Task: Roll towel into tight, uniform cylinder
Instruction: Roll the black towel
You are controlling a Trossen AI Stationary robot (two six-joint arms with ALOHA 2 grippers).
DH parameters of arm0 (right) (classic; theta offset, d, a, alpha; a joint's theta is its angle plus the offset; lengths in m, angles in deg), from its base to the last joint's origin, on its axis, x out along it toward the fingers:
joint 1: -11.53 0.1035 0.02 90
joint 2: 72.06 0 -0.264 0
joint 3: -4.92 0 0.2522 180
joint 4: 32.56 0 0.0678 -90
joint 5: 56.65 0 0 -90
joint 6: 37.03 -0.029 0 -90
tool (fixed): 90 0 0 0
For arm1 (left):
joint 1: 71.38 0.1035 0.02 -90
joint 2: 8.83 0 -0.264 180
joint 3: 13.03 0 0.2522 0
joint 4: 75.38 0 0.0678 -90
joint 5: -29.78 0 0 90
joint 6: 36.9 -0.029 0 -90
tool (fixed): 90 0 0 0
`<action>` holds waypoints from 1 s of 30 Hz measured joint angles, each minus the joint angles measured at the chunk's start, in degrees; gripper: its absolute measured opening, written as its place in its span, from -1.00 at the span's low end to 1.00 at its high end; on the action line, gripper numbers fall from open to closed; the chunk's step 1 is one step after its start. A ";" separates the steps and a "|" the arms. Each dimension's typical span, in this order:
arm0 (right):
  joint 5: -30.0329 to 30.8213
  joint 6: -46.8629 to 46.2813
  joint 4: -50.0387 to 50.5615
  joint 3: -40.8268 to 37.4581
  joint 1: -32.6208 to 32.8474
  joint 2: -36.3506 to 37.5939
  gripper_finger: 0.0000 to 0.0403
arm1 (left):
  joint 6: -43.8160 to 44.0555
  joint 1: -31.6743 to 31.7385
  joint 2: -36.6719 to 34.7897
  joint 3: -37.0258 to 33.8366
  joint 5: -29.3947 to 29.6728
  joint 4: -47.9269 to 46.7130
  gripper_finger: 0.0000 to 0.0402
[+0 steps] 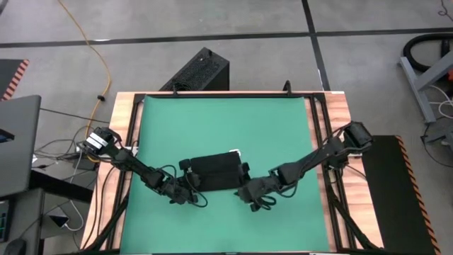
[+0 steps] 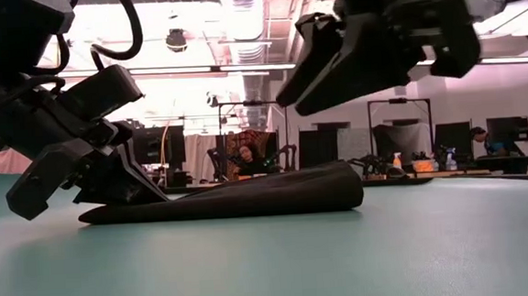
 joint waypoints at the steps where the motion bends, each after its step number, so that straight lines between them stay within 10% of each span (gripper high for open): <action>1: -0.02 -0.31 0.53 0.00 -0.39 -0.02 0.19 | 0.02 0.00 0.00 0.00 -0.02 -0.05 -1.00; 16: 4.15 -1.26 0.70 0.30 -2.96 -13.62 0.40 | 0.06 0.06 -0.02 -0.02 -1.39 -1.60 -1.00; 30: 11.02 -2.56 14.99 0.07 -3.53 -7.85 0.40 | -1.56 0.57 -0.05 0.00 -2.89 -1.89 -1.00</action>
